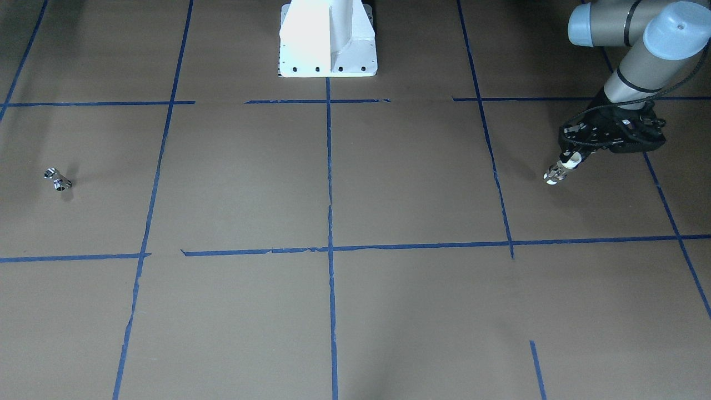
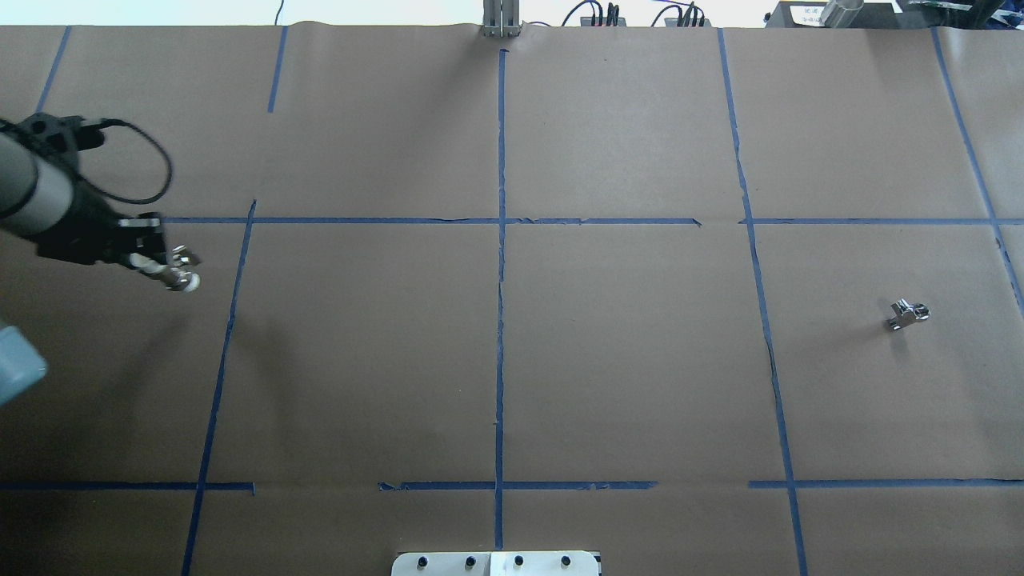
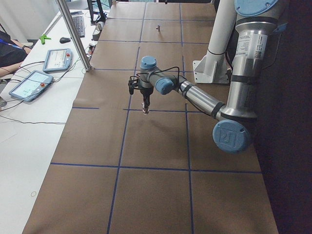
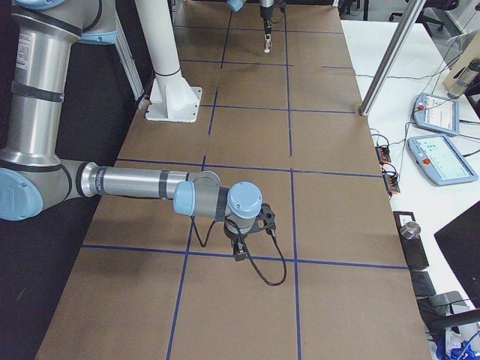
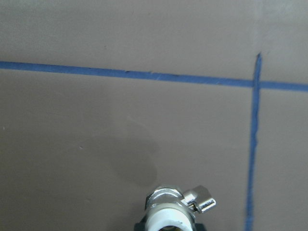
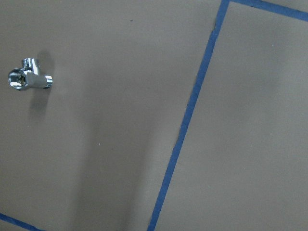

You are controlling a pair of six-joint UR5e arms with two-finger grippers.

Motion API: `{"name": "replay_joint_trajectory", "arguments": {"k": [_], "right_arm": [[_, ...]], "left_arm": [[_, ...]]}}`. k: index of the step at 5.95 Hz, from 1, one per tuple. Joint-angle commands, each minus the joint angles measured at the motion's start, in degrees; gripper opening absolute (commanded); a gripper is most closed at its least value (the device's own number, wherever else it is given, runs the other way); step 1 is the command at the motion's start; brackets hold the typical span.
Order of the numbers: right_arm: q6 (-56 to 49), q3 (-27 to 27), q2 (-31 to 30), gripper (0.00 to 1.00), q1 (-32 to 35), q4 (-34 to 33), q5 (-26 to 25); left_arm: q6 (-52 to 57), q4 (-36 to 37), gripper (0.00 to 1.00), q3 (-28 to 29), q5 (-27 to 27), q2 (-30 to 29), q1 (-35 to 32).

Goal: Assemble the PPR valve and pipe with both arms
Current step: 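Carry the white valve with the left gripper to the table center, set upright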

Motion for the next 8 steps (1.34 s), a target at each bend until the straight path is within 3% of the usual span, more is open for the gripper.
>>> {"name": "replay_joint_trajectory", "arguments": {"k": [1, 3, 4, 5, 6, 8], "right_arm": [[0.00, -0.06, 0.03, 1.00, 0.00, 0.00, 0.01], [0.09, -0.06, 0.03, 1.00, 0.00, 0.00, 0.01], [0.09, -0.06, 0.03, 1.00, 0.00, 0.00, 0.01], [0.09, -0.06, 0.03, 1.00, 0.00, 0.00, 0.01], [0.09, -0.06, 0.03, 1.00, 0.00, 0.00, 0.01], [0.09, -0.06, 0.03, 1.00, 0.00, 0.00, -0.08]], "left_arm": [[-18.82, 10.39, 0.00, 0.57, 0.35, -13.78, 7.80], [-34.40, 11.74, 0.00, 7.73, 2.79, -26.96, 12.13], [-39.08, 11.65, 0.00, 14.92, 8.47, -34.60, 15.89], [-42.60, 11.65, 0.00, 22.82, 9.22, -41.64, 16.62], [-43.51, 11.65, 0.00, 26.73, 11.66, -44.49, 19.07], [-43.43, 11.22, 0.03, 27.38, 12.83, -44.08, 20.32]]}}
